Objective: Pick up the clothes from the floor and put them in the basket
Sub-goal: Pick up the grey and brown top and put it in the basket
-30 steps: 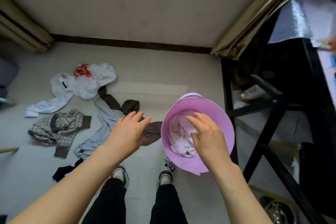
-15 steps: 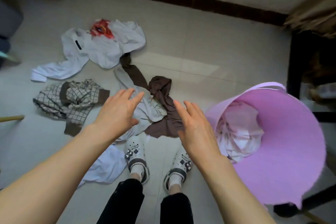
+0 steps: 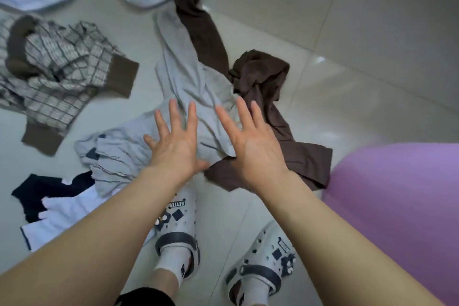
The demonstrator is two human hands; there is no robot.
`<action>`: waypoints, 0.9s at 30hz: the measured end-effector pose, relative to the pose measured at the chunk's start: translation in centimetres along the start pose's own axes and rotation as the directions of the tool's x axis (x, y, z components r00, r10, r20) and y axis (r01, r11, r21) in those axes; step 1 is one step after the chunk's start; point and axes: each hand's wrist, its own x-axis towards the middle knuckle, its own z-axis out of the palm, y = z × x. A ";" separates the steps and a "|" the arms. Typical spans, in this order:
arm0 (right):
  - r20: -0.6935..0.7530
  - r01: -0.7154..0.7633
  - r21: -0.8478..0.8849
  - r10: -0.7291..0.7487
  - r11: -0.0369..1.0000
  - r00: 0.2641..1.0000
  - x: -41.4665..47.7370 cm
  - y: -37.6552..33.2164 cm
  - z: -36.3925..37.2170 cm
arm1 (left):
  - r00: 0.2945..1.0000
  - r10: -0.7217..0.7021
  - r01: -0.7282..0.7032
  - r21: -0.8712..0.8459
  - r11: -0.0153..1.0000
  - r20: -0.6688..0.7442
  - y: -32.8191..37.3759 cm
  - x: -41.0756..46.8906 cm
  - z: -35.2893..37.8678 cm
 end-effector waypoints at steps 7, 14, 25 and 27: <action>0.162 0.204 -0.241 -0.168 0.949 0.972 11.8 -3.2 7.3 | 0.968 -0.237 0.246 -0.128 0.961 0.076 -5.2 8.6 5.6; 0.181 0.207 -0.217 -0.169 0.954 0.969 14.5 -4.4 9.8 | 0.980 -0.161 0.123 -0.271 0.955 -0.121 -5.7 9.3 9.1; -0.220 0.119 0.041 -0.107 0.992 0.970 2.2 -5.6 -2.6 | 0.963 0.001 -0.127 -0.449 0.884 -0.270 -1.8 -4.0 -3.7; -0.241 0.104 0.073 -0.084 0.992 0.967 -0.8 -6.5 -7.1 | 0.946 0.084 -0.225 -0.447 0.866 -0.313 -0.8 -7.4 -7.8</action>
